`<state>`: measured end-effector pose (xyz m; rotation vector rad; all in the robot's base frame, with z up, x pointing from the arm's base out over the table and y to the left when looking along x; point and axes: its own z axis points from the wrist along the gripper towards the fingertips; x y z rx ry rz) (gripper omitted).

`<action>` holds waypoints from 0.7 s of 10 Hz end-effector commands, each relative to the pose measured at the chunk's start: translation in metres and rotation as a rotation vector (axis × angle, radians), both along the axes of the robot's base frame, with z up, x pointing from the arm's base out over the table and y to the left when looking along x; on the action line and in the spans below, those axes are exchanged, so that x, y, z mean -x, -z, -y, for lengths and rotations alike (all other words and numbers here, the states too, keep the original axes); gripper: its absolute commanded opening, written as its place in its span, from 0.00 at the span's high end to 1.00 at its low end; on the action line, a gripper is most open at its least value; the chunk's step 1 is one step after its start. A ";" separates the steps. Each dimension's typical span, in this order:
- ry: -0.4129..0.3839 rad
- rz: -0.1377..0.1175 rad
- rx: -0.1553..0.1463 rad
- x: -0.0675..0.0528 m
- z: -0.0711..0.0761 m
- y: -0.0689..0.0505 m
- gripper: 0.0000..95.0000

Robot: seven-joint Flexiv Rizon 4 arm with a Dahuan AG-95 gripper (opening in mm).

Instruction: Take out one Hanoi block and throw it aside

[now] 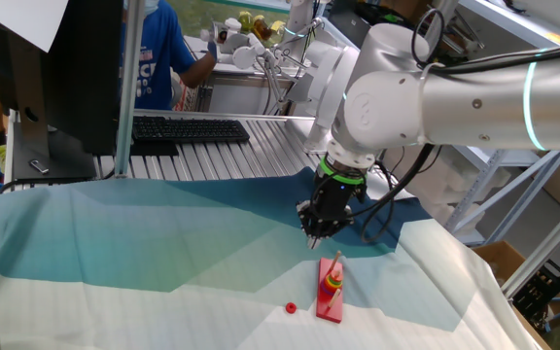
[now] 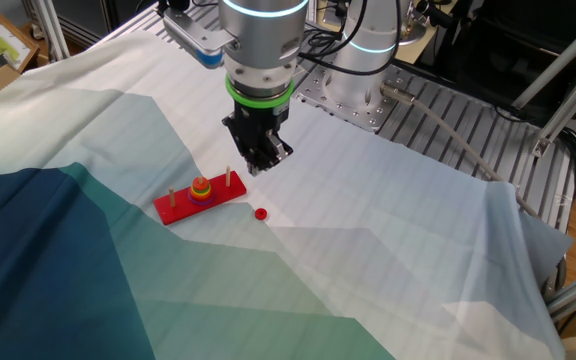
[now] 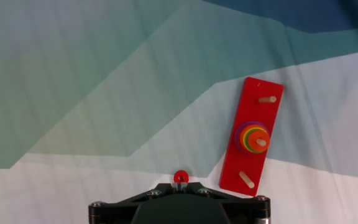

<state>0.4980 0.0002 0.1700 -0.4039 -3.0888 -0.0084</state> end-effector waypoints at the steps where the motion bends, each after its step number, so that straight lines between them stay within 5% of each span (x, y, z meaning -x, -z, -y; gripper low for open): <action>1: 0.003 0.005 0.000 0.001 0.000 0.000 1.00; 7: -0.032 0.033 0.009 0.007 0.015 0.004 1.00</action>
